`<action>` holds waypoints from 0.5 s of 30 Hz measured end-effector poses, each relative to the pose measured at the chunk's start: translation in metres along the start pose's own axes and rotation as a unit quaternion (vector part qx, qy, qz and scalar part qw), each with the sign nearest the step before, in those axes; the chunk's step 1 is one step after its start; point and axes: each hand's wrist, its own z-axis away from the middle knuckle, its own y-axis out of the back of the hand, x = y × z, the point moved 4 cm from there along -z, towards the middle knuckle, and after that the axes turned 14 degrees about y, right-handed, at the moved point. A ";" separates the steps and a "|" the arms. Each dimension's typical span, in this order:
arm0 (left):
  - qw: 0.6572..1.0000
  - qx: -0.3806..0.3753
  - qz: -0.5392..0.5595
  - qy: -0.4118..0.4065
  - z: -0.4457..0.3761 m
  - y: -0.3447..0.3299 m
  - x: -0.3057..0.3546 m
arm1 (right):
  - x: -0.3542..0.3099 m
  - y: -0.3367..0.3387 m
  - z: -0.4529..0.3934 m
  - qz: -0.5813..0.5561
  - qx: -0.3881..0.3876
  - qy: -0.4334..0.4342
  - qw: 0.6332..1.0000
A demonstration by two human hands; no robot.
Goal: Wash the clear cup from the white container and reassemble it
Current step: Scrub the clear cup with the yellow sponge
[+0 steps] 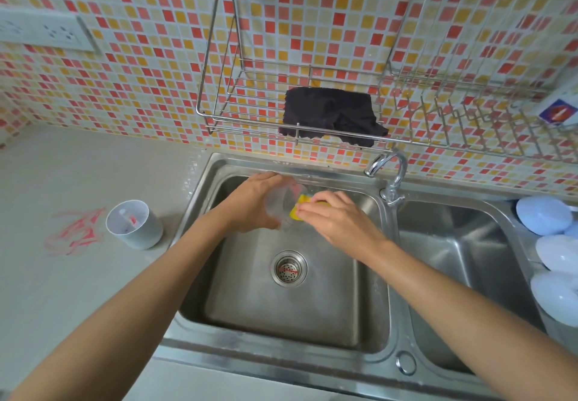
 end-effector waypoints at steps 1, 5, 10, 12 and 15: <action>1.000 -0.007 0.011 0.004 0.000 0.001 0.000 | -0.001 0.002 0.001 0.015 0.013 0.007 1.000; 0.998 -0.016 0.058 0.008 0.000 -0.002 0.001 | -0.005 0.009 0.000 0.052 0.055 -0.001 0.997; 0.997 0.046 0.068 -0.007 0.002 -0.007 0.003 | -0.010 0.015 -0.004 0.047 0.070 -0.004 0.996; 0.995 0.078 0.054 -0.007 0.002 -0.003 0.005 | -0.007 0.014 -0.007 -0.011 0.069 -0.037 0.997; 0.995 0.089 0.033 0.005 -0.003 0.003 0.003 | -0.004 0.011 -0.016 -0.206 0.053 -0.155 0.965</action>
